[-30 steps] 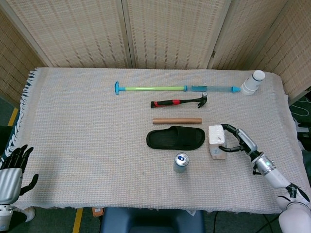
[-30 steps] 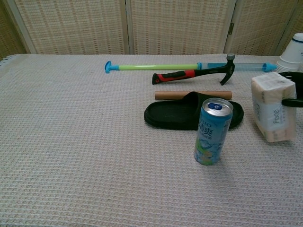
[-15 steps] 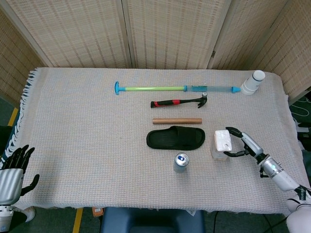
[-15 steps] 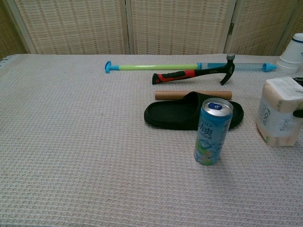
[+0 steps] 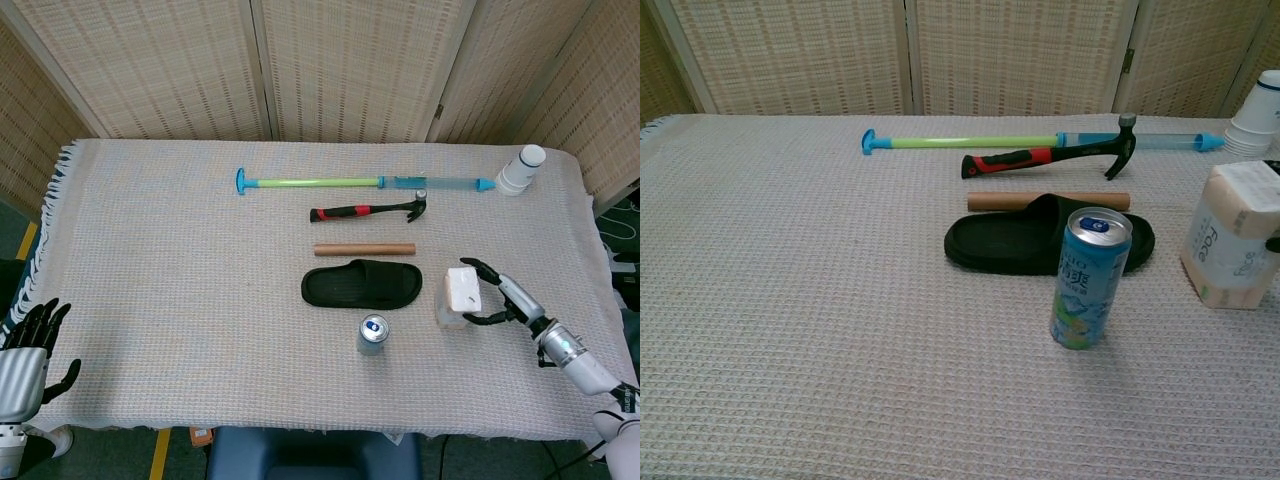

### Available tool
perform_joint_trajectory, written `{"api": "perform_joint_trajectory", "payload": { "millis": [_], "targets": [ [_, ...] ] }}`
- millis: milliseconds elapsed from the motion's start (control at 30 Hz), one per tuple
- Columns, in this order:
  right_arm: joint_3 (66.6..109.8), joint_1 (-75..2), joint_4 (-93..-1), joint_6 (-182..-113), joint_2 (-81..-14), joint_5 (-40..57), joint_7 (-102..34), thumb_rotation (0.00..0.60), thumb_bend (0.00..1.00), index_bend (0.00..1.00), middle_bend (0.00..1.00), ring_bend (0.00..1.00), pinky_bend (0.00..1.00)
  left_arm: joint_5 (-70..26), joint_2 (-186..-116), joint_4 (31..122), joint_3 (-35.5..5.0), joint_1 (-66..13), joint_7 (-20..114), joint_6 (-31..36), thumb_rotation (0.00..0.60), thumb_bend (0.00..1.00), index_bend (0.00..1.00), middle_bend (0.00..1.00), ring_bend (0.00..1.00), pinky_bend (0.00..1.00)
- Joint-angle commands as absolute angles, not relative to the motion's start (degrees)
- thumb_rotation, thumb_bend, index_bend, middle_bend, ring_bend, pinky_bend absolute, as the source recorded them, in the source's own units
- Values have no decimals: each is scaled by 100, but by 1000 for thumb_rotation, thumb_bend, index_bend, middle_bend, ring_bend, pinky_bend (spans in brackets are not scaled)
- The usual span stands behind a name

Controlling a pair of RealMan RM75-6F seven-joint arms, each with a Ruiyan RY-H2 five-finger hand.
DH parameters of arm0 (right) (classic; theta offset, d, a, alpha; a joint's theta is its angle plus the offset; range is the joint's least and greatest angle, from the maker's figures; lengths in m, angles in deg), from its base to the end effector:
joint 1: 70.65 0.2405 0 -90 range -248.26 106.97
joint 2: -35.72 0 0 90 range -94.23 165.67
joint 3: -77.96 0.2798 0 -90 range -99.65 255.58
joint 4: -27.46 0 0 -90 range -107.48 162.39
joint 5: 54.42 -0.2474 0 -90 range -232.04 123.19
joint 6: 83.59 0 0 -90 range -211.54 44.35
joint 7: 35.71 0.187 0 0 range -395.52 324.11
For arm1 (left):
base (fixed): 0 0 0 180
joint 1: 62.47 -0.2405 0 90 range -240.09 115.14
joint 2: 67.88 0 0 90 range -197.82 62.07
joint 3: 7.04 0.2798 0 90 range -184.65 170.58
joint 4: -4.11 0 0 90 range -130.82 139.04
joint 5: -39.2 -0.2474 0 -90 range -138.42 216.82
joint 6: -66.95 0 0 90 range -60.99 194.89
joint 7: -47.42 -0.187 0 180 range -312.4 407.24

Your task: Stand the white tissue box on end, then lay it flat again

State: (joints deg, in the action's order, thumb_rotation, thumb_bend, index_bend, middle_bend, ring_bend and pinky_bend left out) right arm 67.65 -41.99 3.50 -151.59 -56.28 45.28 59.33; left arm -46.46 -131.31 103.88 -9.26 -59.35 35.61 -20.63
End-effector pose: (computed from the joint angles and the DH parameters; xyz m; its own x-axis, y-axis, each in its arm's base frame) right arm -0.4165 -0.3875 0.0374 -0.3039 -0.4952 0.8139 -0.9365 -0.0019 -0.3508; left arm -0.3231 0.2139 0.1320 0.4760 -0.0079 0.8794 0.8794 0.0190 -0.4758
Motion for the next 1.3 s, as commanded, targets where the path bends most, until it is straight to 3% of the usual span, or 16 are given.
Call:
{"api": "perform_joint_trajectory", "payload": {
  "millis": [33,400,533,667,733,933,1300],
  "targets": [
    [6743,-4167,255,-15082,-5577,4515,5874,600,109,3,137,0,0,-4649,-13129,10391,-924,-5937,3557,-2065,600,344,74,0,0,155],
    [6795,-4272,-278,-15402,-5219,4408,5593,600,61,0,19,0,0,-4665,-13134,10395,-923,-5937,3541,-2075,600,345,75,0,0,155],
    [6917,-4430,-1118,-16046,-4772,4389,4841,600,60,0,0,0,0,-4678,-13137,10406,-911,-5935,3519,-2065,600,344,75,0,0,154],
    [7073,-4469,-2420,-16174,-4140,4273,3360,600,58,0,0,0,0,-4690,-13124,10430,-910,-5950,3523,-2096,600,344,75,0,0,154],
    [7352,-4505,-3263,-16158,-3868,3937,2533,600,58,0,0,0,0,-4696,-13119,10430,-911,-5957,3533,-2111,600,344,75,0,0,154],
    [7721,-4516,-5408,-15634,-2979,3151,-173,600,58,0,0,0,0,-4743,-13114,10438,-894,-5962,3528,-2124,600,344,77,0,0,154],
    [8041,-4367,-6860,-14690,-2224,1862,-2556,600,59,0,0,0,0,-4736,-13122,10458,-892,-5967,3466,-2121,600,344,78,0,0,154]
  ]
}}
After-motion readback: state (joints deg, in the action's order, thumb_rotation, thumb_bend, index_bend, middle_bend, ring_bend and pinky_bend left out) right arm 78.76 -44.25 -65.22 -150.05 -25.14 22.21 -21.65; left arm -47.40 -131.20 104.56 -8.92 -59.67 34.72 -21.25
